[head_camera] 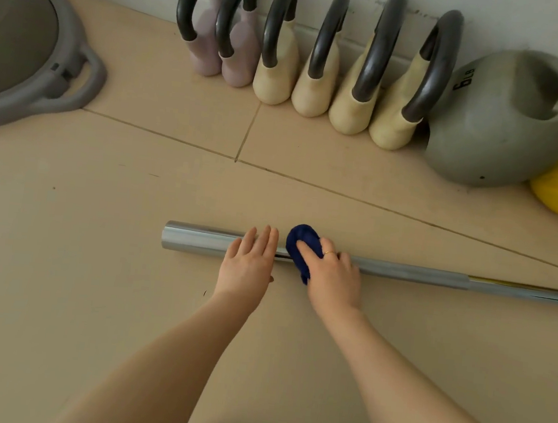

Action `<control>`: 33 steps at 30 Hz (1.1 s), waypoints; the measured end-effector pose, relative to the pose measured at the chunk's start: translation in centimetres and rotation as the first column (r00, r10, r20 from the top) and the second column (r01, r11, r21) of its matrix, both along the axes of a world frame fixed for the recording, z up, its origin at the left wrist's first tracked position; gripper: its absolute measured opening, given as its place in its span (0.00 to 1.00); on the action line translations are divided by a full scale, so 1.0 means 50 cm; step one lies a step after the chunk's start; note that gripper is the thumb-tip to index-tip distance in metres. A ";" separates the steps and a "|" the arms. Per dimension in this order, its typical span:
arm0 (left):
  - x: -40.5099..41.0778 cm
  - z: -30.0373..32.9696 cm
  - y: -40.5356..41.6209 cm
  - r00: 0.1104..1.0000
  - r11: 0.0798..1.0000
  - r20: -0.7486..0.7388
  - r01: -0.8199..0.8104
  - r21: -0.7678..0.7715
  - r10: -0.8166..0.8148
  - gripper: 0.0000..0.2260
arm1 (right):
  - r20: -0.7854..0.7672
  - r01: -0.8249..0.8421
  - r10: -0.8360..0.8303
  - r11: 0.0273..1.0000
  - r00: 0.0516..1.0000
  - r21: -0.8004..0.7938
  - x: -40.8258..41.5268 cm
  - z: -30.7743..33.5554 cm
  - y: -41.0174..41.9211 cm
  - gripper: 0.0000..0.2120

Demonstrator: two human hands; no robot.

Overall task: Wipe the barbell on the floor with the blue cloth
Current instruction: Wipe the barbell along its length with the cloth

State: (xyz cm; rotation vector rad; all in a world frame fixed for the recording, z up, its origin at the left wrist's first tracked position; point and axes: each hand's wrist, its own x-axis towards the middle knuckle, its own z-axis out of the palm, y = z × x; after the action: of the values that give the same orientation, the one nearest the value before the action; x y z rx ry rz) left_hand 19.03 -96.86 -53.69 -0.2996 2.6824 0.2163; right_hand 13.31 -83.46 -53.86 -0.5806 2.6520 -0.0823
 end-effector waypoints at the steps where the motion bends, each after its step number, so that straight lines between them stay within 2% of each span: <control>1: -0.009 0.000 -0.001 1.000 1.000 -0.010 -0.007 0.001 0.007 0.35 | 0.028 0.075 -0.074 0.997 0.997 -0.021 0.008 0.002 -0.023 0.24; 3: -0.025 0.001 -0.003 0.998 0.999 -0.046 -0.033 0.016 0.033 0.31 | 0.080 0.127 -0.121 0.989 0.989 -0.079 0.031 0.005 -0.075 0.21; 6: -0.039 0.000 -0.007 0.997 0.998 -0.061 -0.054 0.019 0.055 0.27 | 0.071 0.005 0.005 0.989 0.997 -0.150 0.029 0.001 -0.085 0.22; 8: -0.041 -0.002 -0.007 0.997 0.997 -0.028 -0.073 0.021 0.073 0.29 | 0.022 -0.050 0.053 0.994 0.998 -0.098 -0.013 -0.003 -0.035 0.21; 11: -0.041 -0.003 -0.002 0.994 0.994 -0.018 -0.104 0.034 0.104 0.29 | -0.059 0.094 -0.094 0.996 0.994 -0.012 -0.055 -0.010 0.030 0.20; 13: -0.039 -0.001 0.003 0.994 0.993 -0.009 -0.109 0.034 0.110 0.29 | -0.030 0.188 -0.190 0.981 0.981 -0.051 -0.035 -0.009 0.011 0.19; 15: -0.038 0.001 0.008 0.993 0.993 -0.001 -0.116 0.026 0.116 0.29 | 0.029 0.201 -0.200 0.975 0.979 -0.094 -0.004 -0.007 -0.026 0.19; 18: -0.039 0.000 0.014 0.992 0.992 0.009 -0.127 0.010 0.127 0.28 | 0.042 0.060 -0.055 0.990 0.998 -0.124 -0.003 0.001 -0.020 0.19; 20: -0.042 -0.002 0.015 0.989 0.990 0.021 -0.143 0.014 0.143 0.29 | -0.008 -0.044 0.044 0.997 0.999 -0.063 -0.037 -0.001 0.034 0.19; 21: -0.042 -0.003 0.015 0.988 0.988 0.025 -0.151 0.016 0.151 0.29 | -0.030 -0.033 0.033 0.999 0.999 -0.013 -0.057 -0.003 0.069 0.19; 23: -0.045 -0.002 0.014 0.988 0.988 0.035 -0.153 0.010 0.153 0.30 | -0.065 0.134 -0.130 0.989 0.989 0.055 -0.091 -0.003 0.138 0.19; 24: -0.046 -0.001 0.014 0.988 0.989 0.044 -0.151 0.006 0.150 0.30 | -0.073 0.233 -0.228 0.970 0.971 0.068 -0.099 -0.004 0.163 0.20; 26: -0.048 0.000 0.018 0.986 0.988 0.060 -0.156 0.007 0.156 0.30 | -0.061 0.298 -0.294 0.952 0.954 0.067 -0.095 -0.003 0.173 0.22; 31: -0.054 0.012 0.026 0.982 0.986 0.089 -0.168 -0.018 0.169 0.29 | -0.013 0.078 -0.078 0.997 0.997 -0.015 -0.071 0.002 0.154 0.23; 33: -0.055 0.015 0.025 0.984 0.989 0.098 -0.142 -0.050 0.146 0.29 | 0.003 0.106 -0.106 0.994 0.994 -0.027 -0.107 0.000 0.203 0.20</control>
State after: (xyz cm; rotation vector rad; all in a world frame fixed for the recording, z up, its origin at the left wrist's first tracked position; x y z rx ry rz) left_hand 16.27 -95.63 -52.92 -0.5049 2.5689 0.1819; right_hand 7.96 -73.30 -53.88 -0.4474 2.6835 -0.1503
